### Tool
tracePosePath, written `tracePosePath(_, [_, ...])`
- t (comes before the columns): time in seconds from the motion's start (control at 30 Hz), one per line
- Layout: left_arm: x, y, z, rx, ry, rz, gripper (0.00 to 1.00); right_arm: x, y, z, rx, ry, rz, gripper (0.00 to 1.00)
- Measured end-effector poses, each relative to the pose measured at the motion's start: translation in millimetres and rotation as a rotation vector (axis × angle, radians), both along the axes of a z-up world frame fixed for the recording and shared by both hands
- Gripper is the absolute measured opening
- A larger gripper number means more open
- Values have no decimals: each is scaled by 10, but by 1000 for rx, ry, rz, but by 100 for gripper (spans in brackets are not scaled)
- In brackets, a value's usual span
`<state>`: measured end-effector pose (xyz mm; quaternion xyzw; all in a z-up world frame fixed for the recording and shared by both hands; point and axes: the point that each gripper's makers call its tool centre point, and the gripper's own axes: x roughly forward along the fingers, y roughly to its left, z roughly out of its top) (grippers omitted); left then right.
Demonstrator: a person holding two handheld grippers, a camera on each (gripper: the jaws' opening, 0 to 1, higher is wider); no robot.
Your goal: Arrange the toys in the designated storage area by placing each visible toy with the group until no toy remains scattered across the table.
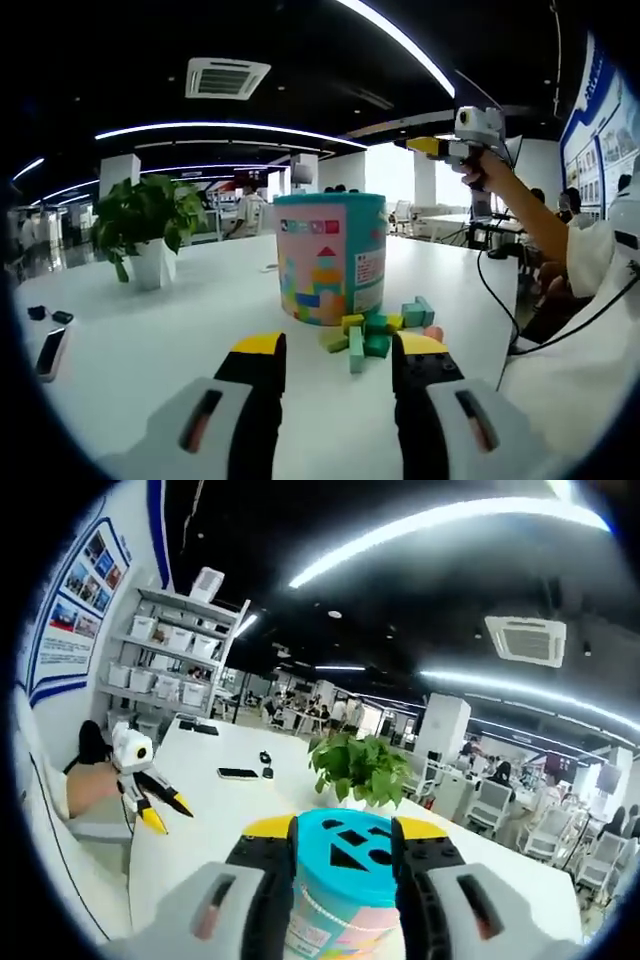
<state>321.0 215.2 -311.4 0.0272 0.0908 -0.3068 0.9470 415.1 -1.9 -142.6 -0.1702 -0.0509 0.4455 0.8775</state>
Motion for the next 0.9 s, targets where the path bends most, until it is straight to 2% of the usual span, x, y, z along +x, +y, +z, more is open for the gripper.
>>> tracePosePath(0.3, [-13,-85,-1,26,-3,-20,43,-370,-84,-156,10,5,82,33])
tracePosePath(0.4, [1,-82,-18,30,2,-18,43,-413,-108,-244,-3,12,93,29])
tracePosePath(0.5, [14,-80,-32,30,3,-15,43,-419,-119,-345,-46,0,110,29])
tracePosePath(0.57, [20,-79,-44,29,5,-17,43,-444,-117,-410,-47,28,129,29])
tracePosePath(0.9, [9,-67,-25,27,-1,-21,43,-717,-36,-779,-192,45,261,25])
